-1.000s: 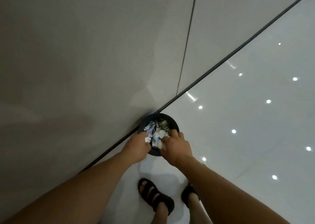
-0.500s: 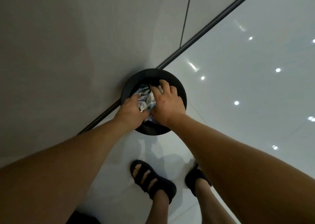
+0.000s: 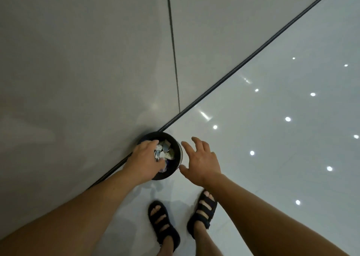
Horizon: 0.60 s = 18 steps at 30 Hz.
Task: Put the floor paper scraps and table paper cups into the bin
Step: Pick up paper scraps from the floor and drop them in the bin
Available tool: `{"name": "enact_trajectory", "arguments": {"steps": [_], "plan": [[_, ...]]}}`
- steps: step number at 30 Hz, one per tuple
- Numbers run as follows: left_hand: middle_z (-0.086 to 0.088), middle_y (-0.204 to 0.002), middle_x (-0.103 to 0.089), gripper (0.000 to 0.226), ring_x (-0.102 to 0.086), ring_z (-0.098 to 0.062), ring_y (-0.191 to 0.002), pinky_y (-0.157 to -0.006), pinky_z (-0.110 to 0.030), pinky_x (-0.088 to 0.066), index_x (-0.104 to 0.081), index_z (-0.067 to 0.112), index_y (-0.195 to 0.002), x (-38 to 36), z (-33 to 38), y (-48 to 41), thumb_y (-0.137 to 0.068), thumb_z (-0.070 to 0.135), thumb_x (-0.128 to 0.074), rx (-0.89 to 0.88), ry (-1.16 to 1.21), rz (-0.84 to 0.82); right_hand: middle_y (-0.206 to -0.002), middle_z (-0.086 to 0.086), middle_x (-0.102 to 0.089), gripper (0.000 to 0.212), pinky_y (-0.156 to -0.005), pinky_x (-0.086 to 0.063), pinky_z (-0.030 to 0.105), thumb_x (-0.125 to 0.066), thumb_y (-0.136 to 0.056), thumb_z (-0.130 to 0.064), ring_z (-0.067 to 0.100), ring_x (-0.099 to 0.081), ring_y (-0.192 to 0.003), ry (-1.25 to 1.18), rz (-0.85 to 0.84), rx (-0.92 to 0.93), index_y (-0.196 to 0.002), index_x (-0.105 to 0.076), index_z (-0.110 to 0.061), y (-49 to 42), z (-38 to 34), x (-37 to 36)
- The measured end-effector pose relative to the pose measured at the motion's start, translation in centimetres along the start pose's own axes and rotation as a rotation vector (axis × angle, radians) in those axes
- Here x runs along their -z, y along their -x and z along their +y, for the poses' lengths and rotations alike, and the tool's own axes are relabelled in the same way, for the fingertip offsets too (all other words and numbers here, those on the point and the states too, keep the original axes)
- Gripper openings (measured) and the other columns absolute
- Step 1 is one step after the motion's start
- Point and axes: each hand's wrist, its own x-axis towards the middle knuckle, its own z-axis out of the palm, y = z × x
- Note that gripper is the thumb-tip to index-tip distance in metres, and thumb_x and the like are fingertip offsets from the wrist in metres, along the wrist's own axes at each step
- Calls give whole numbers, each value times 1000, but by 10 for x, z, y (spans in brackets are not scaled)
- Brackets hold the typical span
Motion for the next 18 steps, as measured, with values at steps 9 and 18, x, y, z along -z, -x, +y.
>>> {"name": "enact_trajectory", "arguments": {"steps": [9,18], "plan": [[0,-158,-14,69,-10,-23,-144,-112,-45,-25,-17,27,-150,91,137,93,-91,49,-46,-282,-233,27,-161,4,-9,81,-109,-33,53,-52,-87,-63,30,-12,-146,54,110,-156,-152,-14,-36,122,11,177],[1,-159,-11,72,-6,-22,-145,-113,-46,-19,-17,28,-150,123,258,173,-89,56,-43,-458,-350,-39,-161,2,-13,82,-107,-34,50,-54,-86,-63,27,-15,-145,-80,231,-457,-153,-16,-35,269,69,245]]}}
